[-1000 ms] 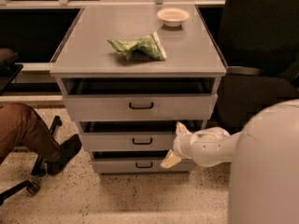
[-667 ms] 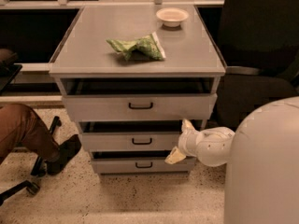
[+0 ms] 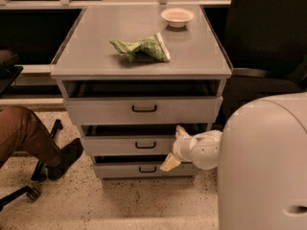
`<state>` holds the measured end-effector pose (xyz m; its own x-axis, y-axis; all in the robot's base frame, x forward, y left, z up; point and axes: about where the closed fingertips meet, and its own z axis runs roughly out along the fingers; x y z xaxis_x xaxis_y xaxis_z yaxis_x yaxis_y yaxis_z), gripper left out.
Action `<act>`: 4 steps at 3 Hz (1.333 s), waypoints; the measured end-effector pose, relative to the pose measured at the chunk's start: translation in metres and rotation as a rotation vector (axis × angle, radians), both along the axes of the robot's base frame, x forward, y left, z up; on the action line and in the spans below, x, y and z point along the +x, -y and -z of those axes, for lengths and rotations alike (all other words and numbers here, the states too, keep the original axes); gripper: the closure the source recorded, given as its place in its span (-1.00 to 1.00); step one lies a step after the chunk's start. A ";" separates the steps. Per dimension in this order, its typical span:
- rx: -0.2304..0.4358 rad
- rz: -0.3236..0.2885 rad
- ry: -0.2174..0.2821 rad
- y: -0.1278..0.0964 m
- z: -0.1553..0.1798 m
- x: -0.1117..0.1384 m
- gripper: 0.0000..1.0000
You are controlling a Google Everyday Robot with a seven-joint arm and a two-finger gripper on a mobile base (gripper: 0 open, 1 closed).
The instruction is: Open middle drawer
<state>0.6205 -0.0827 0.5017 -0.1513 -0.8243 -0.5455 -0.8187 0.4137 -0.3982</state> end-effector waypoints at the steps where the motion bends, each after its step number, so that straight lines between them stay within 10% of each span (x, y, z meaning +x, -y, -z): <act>1: 0.021 -0.048 -0.024 -0.031 0.025 0.007 -1.00; 4: 0.090 -0.069 0.017 -0.061 0.054 0.061 -1.00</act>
Offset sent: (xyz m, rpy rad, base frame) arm 0.0421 0.0639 -0.0623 0.0506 0.0387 0.1272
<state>0.6820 -0.0216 0.4473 -0.0865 -0.7800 -0.6198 -0.8399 0.3917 -0.3757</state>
